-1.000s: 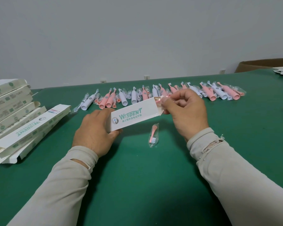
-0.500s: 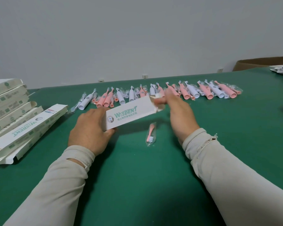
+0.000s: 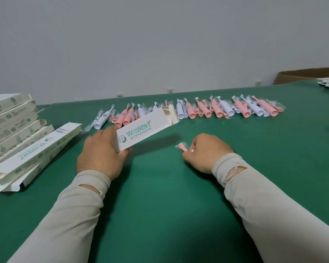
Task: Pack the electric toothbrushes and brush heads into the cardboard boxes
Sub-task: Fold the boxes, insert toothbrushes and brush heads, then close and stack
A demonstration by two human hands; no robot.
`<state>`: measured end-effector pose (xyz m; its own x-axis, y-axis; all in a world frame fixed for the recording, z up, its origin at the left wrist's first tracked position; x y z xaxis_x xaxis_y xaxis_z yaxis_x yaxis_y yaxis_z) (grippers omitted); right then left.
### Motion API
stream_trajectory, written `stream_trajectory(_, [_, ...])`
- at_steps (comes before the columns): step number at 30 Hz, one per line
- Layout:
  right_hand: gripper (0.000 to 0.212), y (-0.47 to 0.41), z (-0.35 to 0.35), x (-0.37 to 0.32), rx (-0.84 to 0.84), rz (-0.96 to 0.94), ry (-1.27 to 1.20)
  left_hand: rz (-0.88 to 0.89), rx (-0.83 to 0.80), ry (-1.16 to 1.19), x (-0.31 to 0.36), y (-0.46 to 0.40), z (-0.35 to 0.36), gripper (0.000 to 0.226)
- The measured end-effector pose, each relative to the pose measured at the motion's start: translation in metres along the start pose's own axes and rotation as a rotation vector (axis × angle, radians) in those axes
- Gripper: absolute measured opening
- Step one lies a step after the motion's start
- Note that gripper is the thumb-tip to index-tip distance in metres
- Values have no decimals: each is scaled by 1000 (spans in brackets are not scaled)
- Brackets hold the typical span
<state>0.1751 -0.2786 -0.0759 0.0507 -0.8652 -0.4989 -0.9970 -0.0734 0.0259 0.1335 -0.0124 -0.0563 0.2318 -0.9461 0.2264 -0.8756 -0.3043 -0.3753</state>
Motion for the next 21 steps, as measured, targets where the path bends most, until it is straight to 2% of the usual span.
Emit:
stream_trajectory(2, [29, 0, -23, 2, 157, -77, -351, -2, -8, -16, -1, 0, -1, 43])
stream_trajectory(4, [22, 6, -49, -2, 314, -250, -815, 13, -24, -30, 2, 0, 0, 44])
stream_trajectory(6, [25, 14, -58, -15, 332, -417, -1006, 35, -41, -29, 7, 1, 1, 46])
stream_trajectory(8, [26, 22, -53, -29, 295, -537, -945, 47, -45, -21, 9, 2, 0, 46])
stream_trajectory(11, [22, 25, -40, -36, 231, -590, -838, 67, -47, 1, 12, 3, 0, 49])
stream_trajectory(15, [20, 21, -37, -29, 243, -537, -751, 69, -40, 20, 13, 5, -2, 51])
stream_trajectory(18, [9, 11, -29, -23, 217, -475, -771, 70, -45, 44, 12, 5, -2, 51])
stream_trajectory(21, [13, 6, -21, -19, 182, -419, -760, 78, -54, 48, 13, 5, -1, 51])
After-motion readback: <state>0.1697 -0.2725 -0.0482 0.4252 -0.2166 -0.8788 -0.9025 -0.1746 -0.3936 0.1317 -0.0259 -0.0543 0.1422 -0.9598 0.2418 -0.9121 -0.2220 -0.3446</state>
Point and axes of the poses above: each hand's wrist, its own y-axis away from the middle knuckle, its own z-axis out of the palm, x = y × z, the point moved 8 cm from there along -y, towards the middle knuckle, and after that the axes turned 8 degrees about -y, right-handed, at the moved point
